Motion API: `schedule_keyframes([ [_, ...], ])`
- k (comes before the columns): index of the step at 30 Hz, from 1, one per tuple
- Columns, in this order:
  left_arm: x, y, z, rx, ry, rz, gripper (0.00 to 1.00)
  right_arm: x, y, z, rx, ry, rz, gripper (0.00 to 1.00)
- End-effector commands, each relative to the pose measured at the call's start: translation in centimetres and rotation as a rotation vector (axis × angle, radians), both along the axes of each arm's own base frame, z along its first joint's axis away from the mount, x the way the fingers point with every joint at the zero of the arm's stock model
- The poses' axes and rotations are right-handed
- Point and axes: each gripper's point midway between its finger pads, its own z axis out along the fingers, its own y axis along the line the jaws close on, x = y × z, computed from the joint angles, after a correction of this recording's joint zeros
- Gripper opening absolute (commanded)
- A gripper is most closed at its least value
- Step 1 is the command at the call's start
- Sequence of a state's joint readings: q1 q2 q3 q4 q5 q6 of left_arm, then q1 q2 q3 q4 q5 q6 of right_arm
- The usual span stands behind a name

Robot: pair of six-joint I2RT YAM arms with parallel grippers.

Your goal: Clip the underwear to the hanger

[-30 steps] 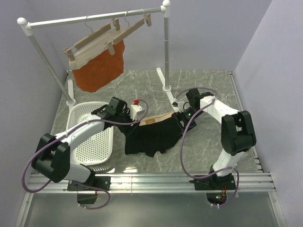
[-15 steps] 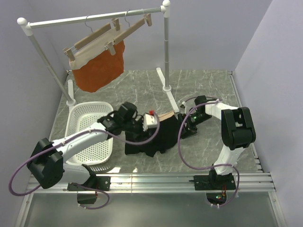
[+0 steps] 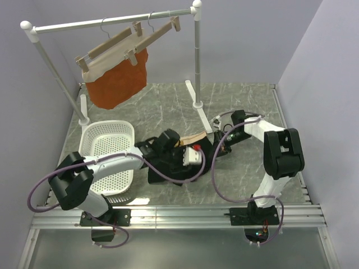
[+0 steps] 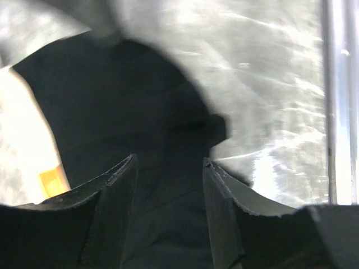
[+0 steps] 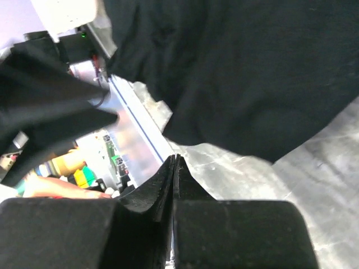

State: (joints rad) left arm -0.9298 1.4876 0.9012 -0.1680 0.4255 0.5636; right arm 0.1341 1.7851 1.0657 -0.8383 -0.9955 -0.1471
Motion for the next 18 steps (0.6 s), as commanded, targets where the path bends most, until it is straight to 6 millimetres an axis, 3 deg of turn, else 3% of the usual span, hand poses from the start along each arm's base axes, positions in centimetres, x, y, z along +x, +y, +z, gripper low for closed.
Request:
schedule_keyframes([
  [1, 2.2, 0.3, 4.5, -0.082, 0.089, 0.089, 0.54, -0.7, 0.2, 3.9, 0.036, -0.035, 0.019, 0.0],
  [4, 2.1, 1.9, 5.4, -0.109, 0.069, 0.096, 0.55, -1.3, -0.7, 4.0, -0.033, -0.046, 0.03, 0.0],
  [6, 1.5, 2.7, 5.1, -0.107, 0.043, 0.083, 0.6, -0.9, -1.5, 2.9, -0.114, -0.061, 0.01, 0.03],
  [7, 1.4, 2.9, 4.8, -0.101, 0.048, 0.081, 0.61, -0.5, -2.3, 1.9, -0.166, -0.072, -0.008, 0.24],
  [8, 1.1, 3.2, 4.3, -0.082, 0.064, 0.084, 0.61, -1.1, -2.7, 0.8, -0.19, -0.048, -0.026, 0.37],
  [9, 1.1, 3.4, 4.0, -0.07, 0.072, 0.091, 0.62, -0.2, -2.7, 0.3, -0.199, -0.076, -0.064, 0.49],
  [10, 1.0, 3.5, 3.8, -0.061, 0.079, 0.091, 0.62, -0.1, -2.9, -0.3, -0.213, -0.083, -0.074, 0.71],
  [11, 1.1, 3.8, 3.4, -0.054, 0.085, 0.101, 0.63, -0.2, -3.0, -1.0, -0.22, -0.082, -0.081, 0.82],
  [14, 1.5, 4.4, 3.3, -0.05, 0.089, 0.123, 0.64, 1.2, -2.7, -2.2, -0.207, -0.113, -0.107, 0.89],
  [18, 3.0, 5.6, 3.0, -0.043, 0.112, 0.182, 0.64, 2.5, -2.2, -3.7, -0.183, -0.126, -0.125, 0.89],
])
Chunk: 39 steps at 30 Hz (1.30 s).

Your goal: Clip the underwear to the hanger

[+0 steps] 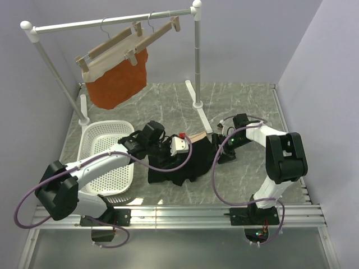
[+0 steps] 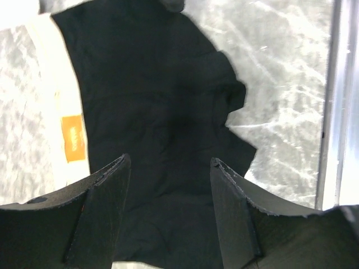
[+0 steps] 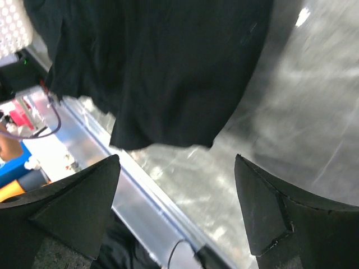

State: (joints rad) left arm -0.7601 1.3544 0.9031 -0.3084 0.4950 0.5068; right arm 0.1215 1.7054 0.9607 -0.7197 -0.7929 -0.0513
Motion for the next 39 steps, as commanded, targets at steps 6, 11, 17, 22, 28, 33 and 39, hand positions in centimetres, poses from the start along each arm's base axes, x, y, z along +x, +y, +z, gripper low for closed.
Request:
schedule_keyframes([
  [6, 3.4, 2.5, -1.4, 0.005, 0.096, 0.138, 0.64, 3.3, 1.4, -1.8, 0.074, -0.079, -0.044, 0.85],
  [11, 5.1, 3.1, -2.7, 0.045, 0.125, 0.195, 0.6, 2.5, 1.6, -0.7, 0.075, -0.037, 0.0, 0.54],
  [17, 6.4, 3.2, -5.4, 0.086, 0.241, 0.258, 0.48, 2.3, 3.0, 3.8, 0.006, -0.087, 0.064, 0.0],
  [22, 7.8, 3.3, -7.0, 0.115, 0.317, 0.33, 0.42, 2.8, 6.1, 2.5, -0.081, 0.006, 0.09, 0.0],
  [28, 8.9, 4.2, -7.2, 0.115, 0.378, 0.399, 0.39, 3.2, 4.4, -0.4, -0.276, 0.032, 0.064, 0.0],
  [33, 8.8, 4.6, -7.6, 0.127, 0.39, 0.42, 0.38, 1.6, -2.1, -0.2, -0.509, 0.003, 0.032, 0.0],
  [39, 9.5, 5.5, -8.5, 0.184, 0.375, 0.481, 0.36, -0.3, -5.8, -0.1, -0.646, 0.035, 0.057, 0.0],
])
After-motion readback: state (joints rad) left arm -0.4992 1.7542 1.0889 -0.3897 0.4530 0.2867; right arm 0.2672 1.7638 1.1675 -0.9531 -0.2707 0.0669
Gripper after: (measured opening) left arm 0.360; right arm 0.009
